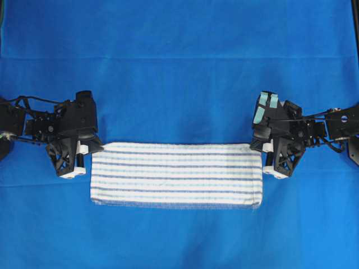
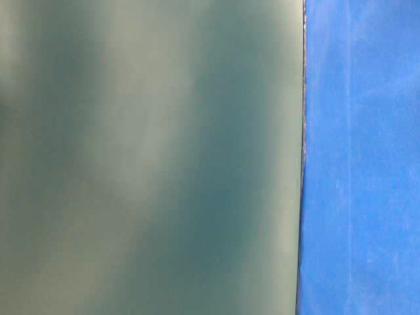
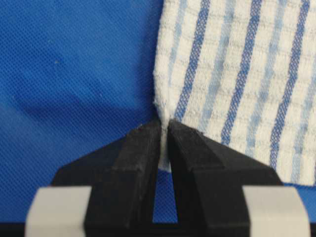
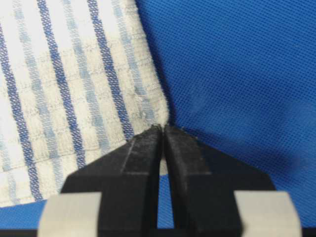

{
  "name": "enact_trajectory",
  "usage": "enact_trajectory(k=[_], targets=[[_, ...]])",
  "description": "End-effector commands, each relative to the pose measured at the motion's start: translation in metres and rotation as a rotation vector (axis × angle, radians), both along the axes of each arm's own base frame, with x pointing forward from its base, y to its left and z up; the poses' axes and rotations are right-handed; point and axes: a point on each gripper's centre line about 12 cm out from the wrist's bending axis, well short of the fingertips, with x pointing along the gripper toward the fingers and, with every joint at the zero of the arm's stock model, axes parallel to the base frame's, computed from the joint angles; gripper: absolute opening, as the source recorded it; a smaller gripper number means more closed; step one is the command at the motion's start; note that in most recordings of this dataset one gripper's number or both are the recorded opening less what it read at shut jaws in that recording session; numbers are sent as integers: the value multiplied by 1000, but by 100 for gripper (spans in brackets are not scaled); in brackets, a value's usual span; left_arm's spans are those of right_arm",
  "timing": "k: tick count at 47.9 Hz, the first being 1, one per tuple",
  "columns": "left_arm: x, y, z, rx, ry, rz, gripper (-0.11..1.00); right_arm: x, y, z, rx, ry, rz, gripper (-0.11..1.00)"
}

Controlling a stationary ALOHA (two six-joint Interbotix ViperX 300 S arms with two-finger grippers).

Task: Fold the blue towel.
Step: 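Lift the folded strip and rotate it vertical, right gripper moving to the far side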

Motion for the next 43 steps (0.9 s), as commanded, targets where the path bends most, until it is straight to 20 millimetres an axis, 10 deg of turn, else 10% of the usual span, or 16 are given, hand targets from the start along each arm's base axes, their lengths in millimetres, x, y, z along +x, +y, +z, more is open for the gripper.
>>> enact_trajectory(k=[1, 27, 43], targets=[[5, -1, 9, -2, -15, -2, 4, 6, 2, 13, 2, -45, 5, 4], [7, -8, 128, -29, -253, -27, 4, -11, -2, 124, 3, -290, -11, 4], [0, -8, 143, -40, -351, -30, 4, -19, -11, 139, -23, -359, -28, 4]])
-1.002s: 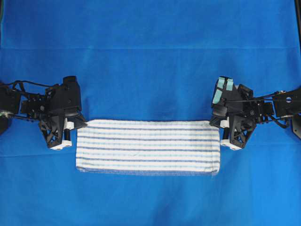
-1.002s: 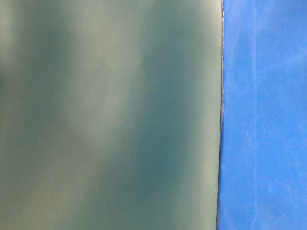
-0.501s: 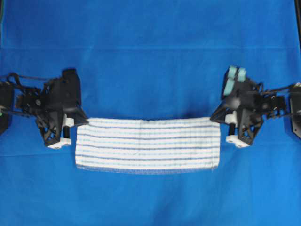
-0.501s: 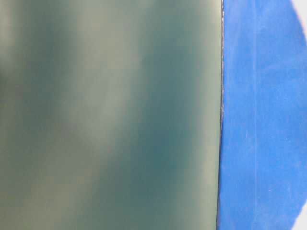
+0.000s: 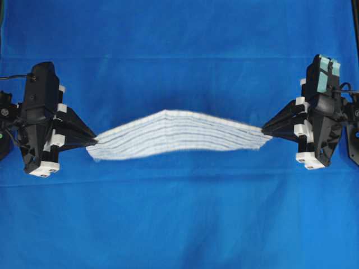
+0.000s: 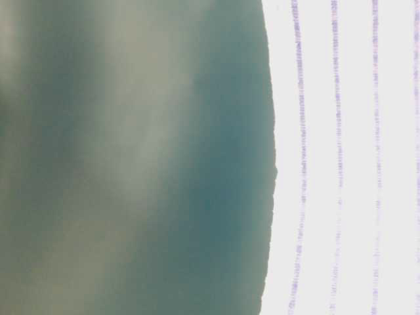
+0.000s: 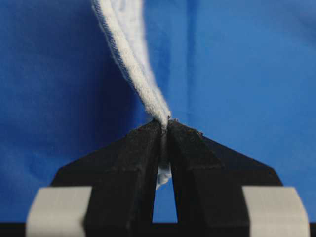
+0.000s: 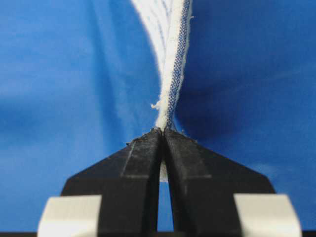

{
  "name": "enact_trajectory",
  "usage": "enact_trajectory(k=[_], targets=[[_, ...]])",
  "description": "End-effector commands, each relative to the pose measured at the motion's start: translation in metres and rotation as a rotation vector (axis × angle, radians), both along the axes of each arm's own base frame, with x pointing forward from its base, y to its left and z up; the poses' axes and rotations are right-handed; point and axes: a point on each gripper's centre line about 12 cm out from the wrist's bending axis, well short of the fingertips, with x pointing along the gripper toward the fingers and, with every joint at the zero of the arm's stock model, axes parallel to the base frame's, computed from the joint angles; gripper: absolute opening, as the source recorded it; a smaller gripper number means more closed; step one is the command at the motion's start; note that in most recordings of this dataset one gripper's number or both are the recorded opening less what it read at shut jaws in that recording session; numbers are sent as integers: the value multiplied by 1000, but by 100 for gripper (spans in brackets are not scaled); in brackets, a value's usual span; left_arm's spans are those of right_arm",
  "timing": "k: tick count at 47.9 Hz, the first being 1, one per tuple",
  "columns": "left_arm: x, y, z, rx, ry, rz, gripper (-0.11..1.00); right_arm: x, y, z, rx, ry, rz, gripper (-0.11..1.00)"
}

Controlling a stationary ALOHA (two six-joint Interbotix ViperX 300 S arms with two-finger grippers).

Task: Fold the blue towel.
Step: 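Lift the folded strip and rotate it vertical, right gripper moving to the far side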

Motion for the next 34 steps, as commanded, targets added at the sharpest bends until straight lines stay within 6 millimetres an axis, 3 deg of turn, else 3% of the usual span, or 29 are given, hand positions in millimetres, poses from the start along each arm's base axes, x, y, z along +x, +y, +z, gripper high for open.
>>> enact_trajectory(k=[1, 14, 25, 34], targets=[[5, -2, 9, -6, -55, -3, 4, 4, -9, 6, -10, -23, -29, 4], [32, -31, 14, -20, -147, -91, 4, 15, -64, 6, -62, -43, -209, 4], [71, -59, 15, -22, -138, -152, 4, 28, -112, 8, -114, -76, -326, 4], [107, -83, 21, -23, -149, -192, 4, 48, -137, 11, -152, -95, -349, 4]])
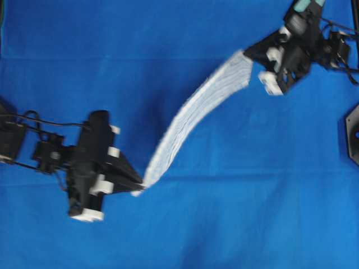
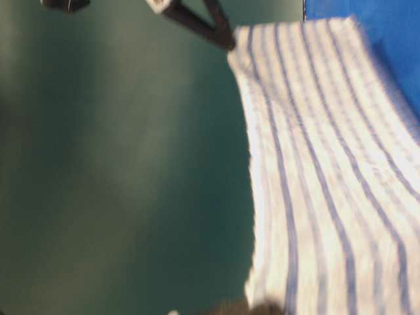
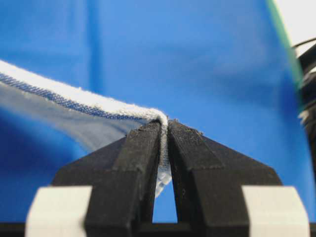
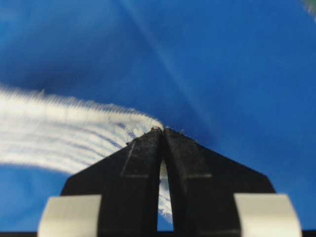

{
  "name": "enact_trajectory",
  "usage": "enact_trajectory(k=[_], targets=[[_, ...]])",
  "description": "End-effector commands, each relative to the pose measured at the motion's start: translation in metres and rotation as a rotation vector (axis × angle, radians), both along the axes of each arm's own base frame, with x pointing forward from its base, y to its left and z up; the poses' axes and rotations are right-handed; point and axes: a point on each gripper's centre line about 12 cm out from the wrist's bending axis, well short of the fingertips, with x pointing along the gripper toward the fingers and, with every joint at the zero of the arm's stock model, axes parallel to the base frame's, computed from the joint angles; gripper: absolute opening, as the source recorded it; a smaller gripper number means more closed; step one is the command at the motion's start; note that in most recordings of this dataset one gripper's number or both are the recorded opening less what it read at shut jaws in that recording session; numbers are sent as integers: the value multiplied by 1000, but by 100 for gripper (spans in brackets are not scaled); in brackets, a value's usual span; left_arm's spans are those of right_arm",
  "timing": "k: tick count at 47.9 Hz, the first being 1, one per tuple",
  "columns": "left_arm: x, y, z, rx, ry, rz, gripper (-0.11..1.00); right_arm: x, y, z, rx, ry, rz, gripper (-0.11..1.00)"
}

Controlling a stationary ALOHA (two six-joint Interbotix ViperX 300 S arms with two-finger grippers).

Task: Fold the blue towel.
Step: 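Lift the folded strip and rotate it vertical, right gripper moving to the far side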

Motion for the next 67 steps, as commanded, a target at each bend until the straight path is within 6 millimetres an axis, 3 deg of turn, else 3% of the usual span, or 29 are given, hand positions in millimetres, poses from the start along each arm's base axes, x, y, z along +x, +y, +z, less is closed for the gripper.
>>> enact_trajectory(k=[1, 15, 25, 36, 49, 55, 67], targets=[[18, -10, 15, -9, -49, -14, 4, 15, -11, 13, -34, -43, 0, 4], [74, -22, 22, 13, -103, -23, 4, 63, -39, 20, -97, -29, 17, 4], [94, -27, 29, 50, -136, -48, 4, 86, -50, 26, -129, -24, 26, 4], [109, -24, 25, 62, -149, -41, 4, 75, -51, 21, -122, 5, 10, 4], [151, -22, -1, 103, -152, -37, 4, 34, -45, 16, -107, 28, -26, 4], [162, -23, -10, 106, -145, -35, 4, 24, -41, 13, -102, 39, -31, 4], [148, -21, -22, 89, -78, -22, 4, 37, -48, 4, -89, 81, -34, 4]])
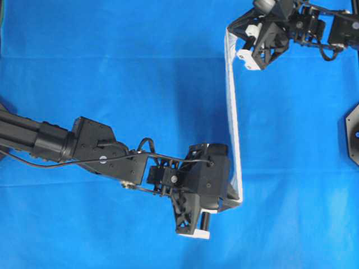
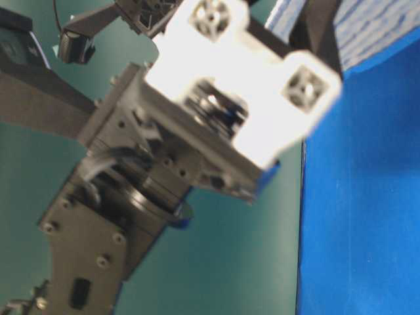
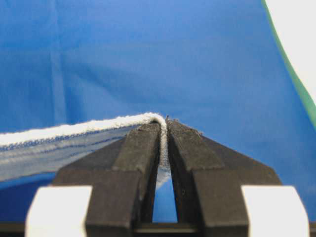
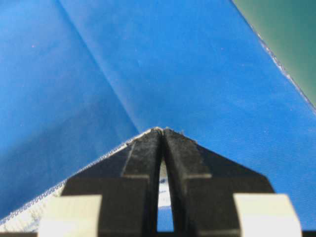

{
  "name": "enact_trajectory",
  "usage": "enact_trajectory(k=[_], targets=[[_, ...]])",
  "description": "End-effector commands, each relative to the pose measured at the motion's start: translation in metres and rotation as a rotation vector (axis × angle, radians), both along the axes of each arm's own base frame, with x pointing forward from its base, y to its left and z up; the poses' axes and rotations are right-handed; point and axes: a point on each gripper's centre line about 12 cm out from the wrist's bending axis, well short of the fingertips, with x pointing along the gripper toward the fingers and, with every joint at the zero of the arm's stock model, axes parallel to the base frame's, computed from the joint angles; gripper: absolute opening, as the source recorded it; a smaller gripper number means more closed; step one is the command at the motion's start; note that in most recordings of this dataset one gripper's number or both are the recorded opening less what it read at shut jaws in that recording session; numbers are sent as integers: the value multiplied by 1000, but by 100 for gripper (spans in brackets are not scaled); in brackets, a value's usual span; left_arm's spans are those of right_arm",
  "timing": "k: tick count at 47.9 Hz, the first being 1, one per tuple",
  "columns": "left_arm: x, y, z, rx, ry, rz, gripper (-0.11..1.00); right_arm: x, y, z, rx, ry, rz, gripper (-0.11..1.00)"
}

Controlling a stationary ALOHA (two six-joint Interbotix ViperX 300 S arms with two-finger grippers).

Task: Fold the blue towel.
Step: 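Lift the folded strip and rotate it vertical, right gripper moving to the far side, then lower the strip onto the table, open both grippers and withdraw sideways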

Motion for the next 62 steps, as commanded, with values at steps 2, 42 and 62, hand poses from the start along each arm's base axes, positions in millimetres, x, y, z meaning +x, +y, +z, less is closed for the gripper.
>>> enact_trajectory(k=[2, 42, 62], targets=[[-11, -2, 14, -25, -8, 4, 4, 14, -8, 6, -11, -18, -1, 4], [-77, 5, -25, -152, 159, 102, 4, 74, -14, -19, -17, 42, 71, 4], [-79, 14, -22, -139, 175, 115, 65, 74, -13, -19, -50, 67, 102, 8]])
